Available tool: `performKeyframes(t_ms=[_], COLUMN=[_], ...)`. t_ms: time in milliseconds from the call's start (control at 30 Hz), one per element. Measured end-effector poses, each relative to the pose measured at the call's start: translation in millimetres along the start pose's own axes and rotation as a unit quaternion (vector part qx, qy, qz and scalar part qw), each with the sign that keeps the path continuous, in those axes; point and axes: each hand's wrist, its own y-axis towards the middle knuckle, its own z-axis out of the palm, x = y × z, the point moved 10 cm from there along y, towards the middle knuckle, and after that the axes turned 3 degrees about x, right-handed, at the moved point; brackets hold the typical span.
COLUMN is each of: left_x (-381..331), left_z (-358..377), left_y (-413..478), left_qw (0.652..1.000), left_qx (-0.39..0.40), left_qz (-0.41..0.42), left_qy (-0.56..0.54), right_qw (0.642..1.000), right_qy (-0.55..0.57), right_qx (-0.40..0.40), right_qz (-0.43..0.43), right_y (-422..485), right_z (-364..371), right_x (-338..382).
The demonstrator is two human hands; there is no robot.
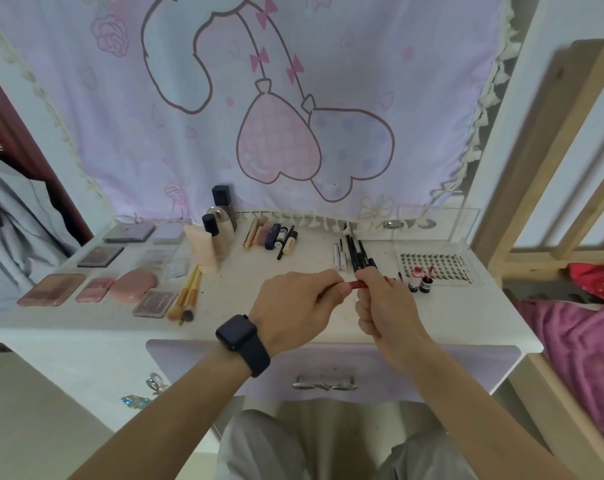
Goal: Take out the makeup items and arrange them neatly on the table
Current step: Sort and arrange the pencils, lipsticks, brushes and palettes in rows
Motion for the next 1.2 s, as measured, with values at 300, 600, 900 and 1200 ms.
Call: performKeyframes(t_ms=[300,600,900,1200], left_x=[90,92,99,86], left_z=[-3,46,64,87], left_y=[-31,-9,16,62], left_qw=[0.957,0.790,0.784,0.799], left_qx=[0.042,0.000,-0.014,0.034], left_qz=[-0.138,-0.225,-0.278,-0.259], left_qy=[-0.250,-0.570,-0.555,-0.541], right_qw=[0.986,0.998,0.991,0.961], right_qy=[0.036,0.051,-0.129,-0.254], right_qx=[-0.112,0.041,-0.001,-0.040], right_qz=[-0.121,-0.022,-0.044,-0.105], right_y=[0,4,18,46], right_z=[-73,2,-24,-43], right_x=[55,9,-18,21])
